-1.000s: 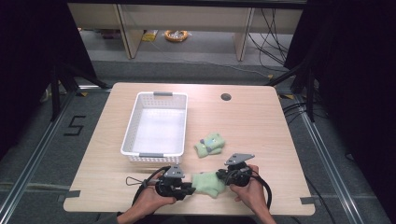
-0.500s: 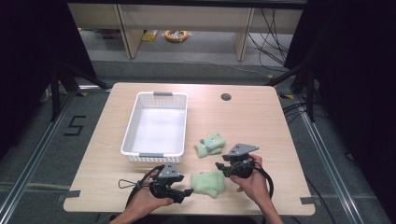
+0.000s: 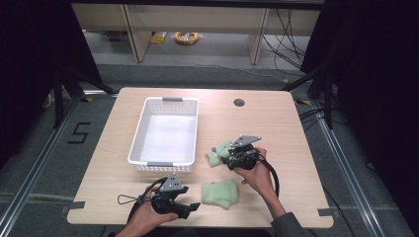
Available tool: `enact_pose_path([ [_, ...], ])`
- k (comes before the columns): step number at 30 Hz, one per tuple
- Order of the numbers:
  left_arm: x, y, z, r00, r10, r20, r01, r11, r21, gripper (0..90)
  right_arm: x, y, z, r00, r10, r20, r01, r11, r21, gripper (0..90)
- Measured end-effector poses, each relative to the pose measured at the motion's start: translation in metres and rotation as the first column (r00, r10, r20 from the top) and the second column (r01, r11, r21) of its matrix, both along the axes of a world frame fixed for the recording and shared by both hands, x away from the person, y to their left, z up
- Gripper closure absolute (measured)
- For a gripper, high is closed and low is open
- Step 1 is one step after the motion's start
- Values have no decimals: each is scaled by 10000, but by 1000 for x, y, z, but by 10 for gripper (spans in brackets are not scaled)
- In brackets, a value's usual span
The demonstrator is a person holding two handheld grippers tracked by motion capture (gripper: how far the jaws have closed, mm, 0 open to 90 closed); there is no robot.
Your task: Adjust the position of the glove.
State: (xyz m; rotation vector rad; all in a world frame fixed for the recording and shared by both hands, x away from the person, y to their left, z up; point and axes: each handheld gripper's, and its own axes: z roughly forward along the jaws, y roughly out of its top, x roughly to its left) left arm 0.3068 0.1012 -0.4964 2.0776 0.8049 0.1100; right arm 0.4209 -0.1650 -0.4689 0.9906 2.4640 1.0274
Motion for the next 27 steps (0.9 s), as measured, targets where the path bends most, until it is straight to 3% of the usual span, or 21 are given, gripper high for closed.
enact_pose_path([
  [4, -2, 2, -1, 10000, 10, 40, -10, 9999, -122, 241, 7, 5, -2, 10000, -32, -87, 32, 10000, -5, 553],
  [6, -1, 4, -1, 10000, -50, 40, 50, 9999, 133, 225, 10, 7, -5, 9998, -169, 48, 169, 9998, 143, 554],
  [7, -3, 3, -3, 9999, 131, -104, -132, 9998, -113, 223, 12, 7, -4, 9998, -113, -132, 115, 9998, 144, 554],
  [8, -2, 4, -3, 10000, 25, -46, -25, 10000, -28, 219, 14, 9, -7, 9997, -232, -64, 234, 9994, 256, 554],
  [9, -2, 4, -4, 10000, 51, -8, -51, 10000, 1, 217, 16, 8, -6, 9995, -193, -231, 195, 9998, 88, 554],
  [11, -3, 4, -4, 10000, 73, 7, -73, 10000, -17, 216, 20, 9, -9, 9995, -320, -46, 321, 9994, 159, 554],
  [16, -1, 5, -4, 9999, 110, 129, -110, 9999, -9, 216, 28, 8, -10, 9990, -388, -242, 388, 9992, 20, 557],
  [17, -1, 6, -4, 9997, 210, 77, -211, 9997, 153, 217, 30, 8, -11, 9989, -396, -239, 398, 9992, 81, 559],
  [19, 0, 6, -5, 9998, 140, 135, -140, 9999, -23, 217, 31, 9, -13, 9984, -491, -263, 497, 9985, 234, 562],
  [21, 0, 6, -5, 9999, 132, 80, -132, 9999, 26, 217, 34, 8, -14, 9987, -397, -309, 398, 9992, 3, 566],
  [22, 0, 6, -4, 9999, 122, 85, -122, 9999, 30, 217, 37, 9, -20, 9996, -293, -26, 294, 9994, 201, 566],
  [23, 0, 6, -4, 9999, 111, 107, -111, 9999, 27, 217, 39, 9, -21, 9999, -20, -163, 20, 10000, 3, 566],
  [24, 0, 6, -4, 9999, 87, 119, -88, 9999, 54, 217, 40, 10, -23, 9999, -58, -111, 58, 10000, 11, 566],
  [25, 0, 6, -4, 9999, 88, 118, -89, 9999, 48, 217, 39, 10, -24, 9994, -87, -338, 81, 9998, -173, 566],
  [26, 0, 6, -4, 9999, 95, 110, -96, 9999, 41, 217, 38, 12, -27, 9983, -344, -461, 347, 9994, 65, 568],
  [27, 0, 6, -4, 9999, 95, 105, -95, 9999, 47, 217, 38, 12, -27, 9985, -310, -448, 308, 9995, -60, 571],
])
